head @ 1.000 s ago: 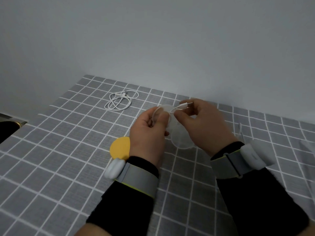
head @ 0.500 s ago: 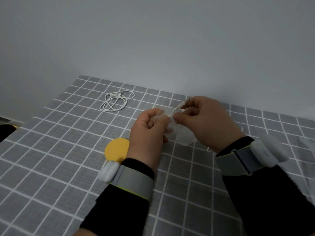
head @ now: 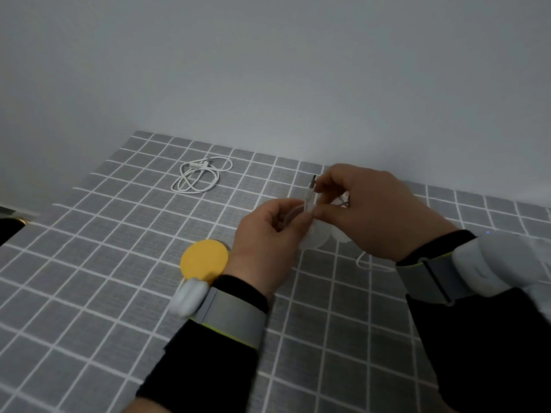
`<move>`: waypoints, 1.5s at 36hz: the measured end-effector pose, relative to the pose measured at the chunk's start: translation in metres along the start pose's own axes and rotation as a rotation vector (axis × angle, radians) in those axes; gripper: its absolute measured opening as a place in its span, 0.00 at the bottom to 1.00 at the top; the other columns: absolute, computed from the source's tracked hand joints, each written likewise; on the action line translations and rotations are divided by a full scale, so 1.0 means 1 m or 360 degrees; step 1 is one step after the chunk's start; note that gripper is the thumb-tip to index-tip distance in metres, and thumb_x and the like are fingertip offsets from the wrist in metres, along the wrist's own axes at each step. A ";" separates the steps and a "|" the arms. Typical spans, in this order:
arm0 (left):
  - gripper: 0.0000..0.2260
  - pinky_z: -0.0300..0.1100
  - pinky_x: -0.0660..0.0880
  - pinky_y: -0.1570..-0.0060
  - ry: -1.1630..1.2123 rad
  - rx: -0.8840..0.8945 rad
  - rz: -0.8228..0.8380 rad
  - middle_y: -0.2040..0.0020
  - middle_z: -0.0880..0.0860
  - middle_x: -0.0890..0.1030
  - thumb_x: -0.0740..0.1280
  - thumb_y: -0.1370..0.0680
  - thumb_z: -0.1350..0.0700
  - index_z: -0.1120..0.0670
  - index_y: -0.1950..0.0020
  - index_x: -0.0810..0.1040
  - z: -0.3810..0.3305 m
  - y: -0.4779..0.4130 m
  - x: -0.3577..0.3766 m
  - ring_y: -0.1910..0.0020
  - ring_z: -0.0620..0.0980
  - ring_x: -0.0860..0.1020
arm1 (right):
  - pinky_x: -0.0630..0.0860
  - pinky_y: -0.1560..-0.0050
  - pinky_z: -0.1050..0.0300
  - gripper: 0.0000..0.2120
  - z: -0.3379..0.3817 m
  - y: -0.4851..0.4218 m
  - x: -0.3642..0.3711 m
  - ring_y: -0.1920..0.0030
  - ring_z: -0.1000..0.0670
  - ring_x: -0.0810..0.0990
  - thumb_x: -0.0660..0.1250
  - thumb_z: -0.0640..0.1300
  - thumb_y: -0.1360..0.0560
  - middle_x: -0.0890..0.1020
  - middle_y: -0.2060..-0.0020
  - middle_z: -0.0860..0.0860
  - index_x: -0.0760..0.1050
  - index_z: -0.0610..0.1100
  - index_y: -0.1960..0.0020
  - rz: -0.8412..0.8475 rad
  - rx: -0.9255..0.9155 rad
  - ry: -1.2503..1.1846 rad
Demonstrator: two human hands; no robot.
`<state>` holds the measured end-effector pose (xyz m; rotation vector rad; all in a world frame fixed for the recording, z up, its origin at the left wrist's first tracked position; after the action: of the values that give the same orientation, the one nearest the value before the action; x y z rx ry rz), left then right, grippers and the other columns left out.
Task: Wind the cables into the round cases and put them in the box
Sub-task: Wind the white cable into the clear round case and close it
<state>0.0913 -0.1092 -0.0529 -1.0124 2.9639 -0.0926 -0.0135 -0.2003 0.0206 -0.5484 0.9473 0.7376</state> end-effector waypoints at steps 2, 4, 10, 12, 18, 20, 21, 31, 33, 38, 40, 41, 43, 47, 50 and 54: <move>0.07 0.31 0.77 0.54 0.0052 -0.0040 -0.0068 0.53 0.49 0.85 0.72 0.23 0.60 0.52 0.47 0.81 0.005 -0.002 -0.004 0.54 0.40 0.83 | 0.71 0.48 0.59 0.12 0.003 0.000 -0.001 0.50 0.54 0.77 0.70 0.53 0.25 0.79 0.50 0.58 0.76 0.55 0.43 -0.0047 -0.0025 0.0114; 0.07 0.33 0.77 0.54 0.0074 -0.0059 -0.0129 0.53 0.47 0.86 0.72 0.23 0.59 0.50 0.47 0.81 0.007 -0.003 -0.008 0.54 0.39 0.83 | 0.71 0.47 0.56 0.12 0.004 0.001 -0.002 0.48 0.52 0.75 0.69 0.54 0.25 0.74 0.47 0.56 0.75 0.58 0.42 -0.0096 -0.0032 0.0183; 0.06 0.42 0.78 0.56 0.0010 -0.0058 -0.0288 0.53 0.47 0.86 0.72 0.23 0.56 0.47 0.48 0.81 0.008 -0.004 -0.019 0.57 0.44 0.82 | 0.70 0.52 0.56 0.09 0.009 0.003 -0.003 0.53 0.51 0.75 0.69 0.58 0.26 0.72 0.52 0.53 0.74 0.57 0.50 -0.0263 -0.0017 0.0207; 0.05 0.43 0.78 0.56 0.0028 -0.0061 -0.0354 0.55 0.48 0.85 0.72 0.23 0.57 0.49 0.48 0.81 0.008 -0.004 -0.024 0.60 0.44 0.81 | 0.70 0.55 0.56 0.08 0.014 0.002 -0.004 0.57 0.52 0.75 0.69 0.59 0.26 0.73 0.58 0.55 0.75 0.56 0.55 -0.0281 -0.0058 0.0279; 0.08 0.45 0.78 0.56 0.0233 -0.0118 -0.0538 0.60 0.51 0.84 0.71 0.23 0.58 0.56 0.44 0.82 0.014 -0.004 -0.036 0.62 0.46 0.80 | 0.74 0.56 0.56 0.14 0.007 0.002 0.000 0.60 0.53 0.77 0.65 0.64 0.25 0.77 0.67 0.59 0.79 0.54 0.58 -0.0137 0.0027 0.0352; 0.08 0.44 0.77 0.58 0.0289 -0.0113 -0.0581 0.60 0.52 0.84 0.71 0.22 0.58 0.57 0.44 0.82 0.015 -0.004 -0.038 0.62 0.47 0.80 | 0.73 0.58 0.56 0.14 0.003 0.001 0.004 0.62 0.55 0.77 0.66 0.62 0.25 0.77 0.68 0.59 0.79 0.54 0.59 -0.0100 0.0062 0.0216; 0.08 0.43 0.76 0.60 0.0306 -0.0108 -0.0595 0.58 0.53 0.84 0.70 0.22 0.58 0.58 0.43 0.81 0.015 -0.003 -0.039 0.61 0.48 0.80 | 0.72 0.58 0.56 0.13 0.001 -0.001 0.008 0.63 0.56 0.77 0.66 0.61 0.25 0.76 0.68 0.59 0.78 0.53 0.60 -0.0085 0.0077 0.0123; 0.13 0.39 0.75 0.64 0.0678 -0.0203 -0.0674 0.59 0.55 0.81 0.66 0.19 0.59 0.65 0.38 0.76 0.023 -0.003 -0.042 0.67 0.46 0.77 | 0.69 0.68 0.62 0.09 -0.010 -0.003 0.060 0.78 0.60 0.74 0.68 0.53 0.23 0.85 0.69 0.52 0.81 0.48 0.53 0.0033 0.0397 -0.0833; 0.13 0.38 0.75 0.69 0.0793 -0.0216 -0.0684 0.58 0.58 0.80 0.64 0.18 0.61 0.67 0.37 0.74 0.021 -0.002 -0.040 0.69 0.46 0.77 | 0.67 0.72 0.64 0.09 -0.010 -0.001 0.070 0.79 0.61 0.73 0.69 0.50 0.22 0.87 0.63 0.49 0.82 0.47 0.46 0.0041 0.0473 -0.1157; 0.12 0.38 0.75 0.71 0.0899 -0.0206 -0.0662 0.57 0.60 0.80 0.63 0.18 0.62 0.68 0.38 0.73 0.018 -0.001 -0.037 0.69 0.47 0.78 | 0.65 0.78 0.72 0.07 -0.004 0.001 0.080 0.80 0.61 0.73 0.69 0.45 0.22 0.86 0.55 0.43 0.83 0.43 0.49 0.0073 0.0508 -0.1475; 0.11 0.39 0.75 0.68 0.0860 -0.0216 -0.0665 0.59 0.55 0.82 0.64 0.18 0.60 0.65 0.39 0.75 0.019 -0.001 -0.038 0.67 0.46 0.79 | 0.69 0.73 0.70 0.04 -0.005 -0.001 0.073 0.76 0.62 0.76 0.70 0.46 0.23 0.87 0.58 0.48 0.83 0.48 0.53 -0.0052 0.0459 -0.1340; 0.10 0.39 0.75 0.67 0.0838 -0.0219 -0.0666 0.59 0.53 0.83 0.64 0.18 0.59 0.63 0.39 0.76 0.020 0.000 -0.038 0.66 0.46 0.79 | 0.72 0.68 0.68 0.03 -0.006 -0.001 0.069 0.72 0.62 0.79 0.71 0.47 0.23 0.87 0.60 0.51 0.83 0.50 0.53 -0.0120 0.0430 -0.1252; 0.10 0.39 0.76 0.65 0.0818 -0.0228 -0.0654 0.58 0.53 0.83 0.65 0.18 0.58 0.61 0.40 0.76 0.019 0.000 -0.038 0.65 0.45 0.80 | 0.76 0.59 0.67 0.04 -0.005 0.000 0.065 0.63 0.62 0.82 0.71 0.49 0.23 0.86 0.61 0.55 0.84 0.51 0.53 -0.0201 0.0389 -0.1144; 0.13 0.39 0.76 0.64 0.0782 -0.0278 -0.0605 0.57 0.53 0.83 0.67 0.19 0.57 0.62 0.38 0.75 0.018 0.001 -0.034 0.61 0.48 0.81 | 0.71 0.69 0.69 0.06 -0.008 -0.001 0.059 0.73 0.62 0.77 0.70 0.48 0.23 0.85 0.68 0.57 0.84 0.48 0.53 -0.0211 0.0406 -0.1153; 0.13 0.39 0.77 0.65 0.0761 -0.0306 -0.0590 0.56 0.56 0.83 0.69 0.21 0.58 0.59 0.38 0.74 0.017 0.001 -0.032 0.59 0.51 0.81 | 0.71 0.68 0.69 0.08 -0.013 -0.004 0.047 0.72 0.60 0.78 0.70 0.49 0.23 0.84 0.69 0.57 0.84 0.47 0.57 -0.0183 0.0346 -0.0979; 0.25 0.44 0.80 0.57 0.0664 -0.0277 -0.0557 0.53 0.57 0.82 0.71 0.23 0.62 0.53 0.30 0.66 0.013 0.000 -0.028 0.56 0.51 0.82 | 0.71 0.65 0.71 0.09 -0.014 -0.006 0.027 0.69 0.62 0.78 0.70 0.48 0.23 0.84 0.69 0.57 0.83 0.50 0.62 -0.0105 0.0195 -0.0738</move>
<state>0.1136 -0.0926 -0.0660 -1.7226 3.1518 -0.0529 -0.0056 -0.2055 -0.0094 -0.2801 0.5353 0.7019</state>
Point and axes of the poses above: each hand's wrist, its own y-axis away from the middle knuckle, its own x-axis out of the palm, z = x × y, the point moved 9 cm from there along -y, towards the middle knuckle
